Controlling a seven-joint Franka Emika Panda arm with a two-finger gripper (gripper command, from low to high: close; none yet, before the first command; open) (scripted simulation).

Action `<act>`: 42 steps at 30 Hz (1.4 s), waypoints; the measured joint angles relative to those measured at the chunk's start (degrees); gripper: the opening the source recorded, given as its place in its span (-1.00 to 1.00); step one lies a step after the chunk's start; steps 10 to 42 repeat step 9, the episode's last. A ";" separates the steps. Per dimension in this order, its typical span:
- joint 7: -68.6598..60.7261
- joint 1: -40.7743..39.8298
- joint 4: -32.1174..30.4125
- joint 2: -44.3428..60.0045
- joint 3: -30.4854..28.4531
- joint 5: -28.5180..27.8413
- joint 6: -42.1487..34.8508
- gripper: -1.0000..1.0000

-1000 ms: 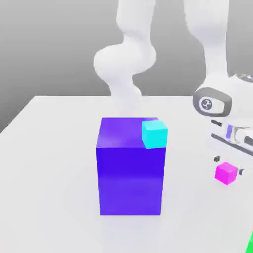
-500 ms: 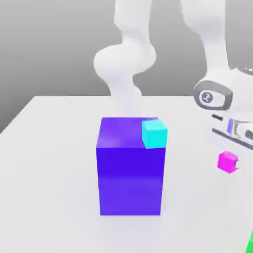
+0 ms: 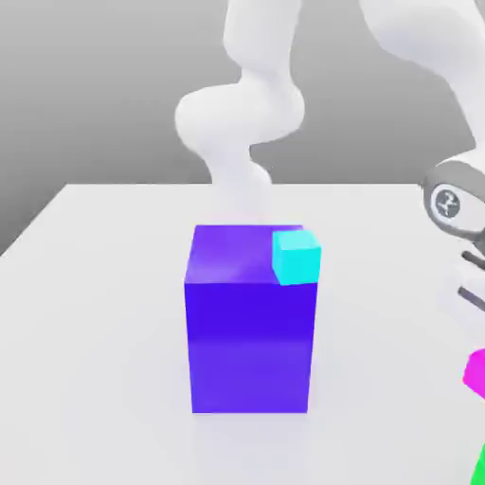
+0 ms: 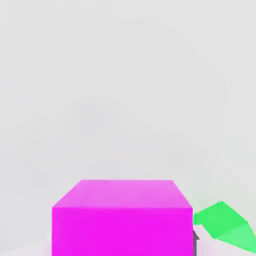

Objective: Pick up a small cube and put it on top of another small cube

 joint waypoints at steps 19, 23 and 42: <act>-2.03 -1.41 4.82 8.30 -0.59 0.11 4.62 1.00; -2.03 -1.41 4.82 8.30 -0.59 0.11 4.62 1.00; -2.03 -1.41 4.82 8.30 -0.59 0.11 4.62 1.00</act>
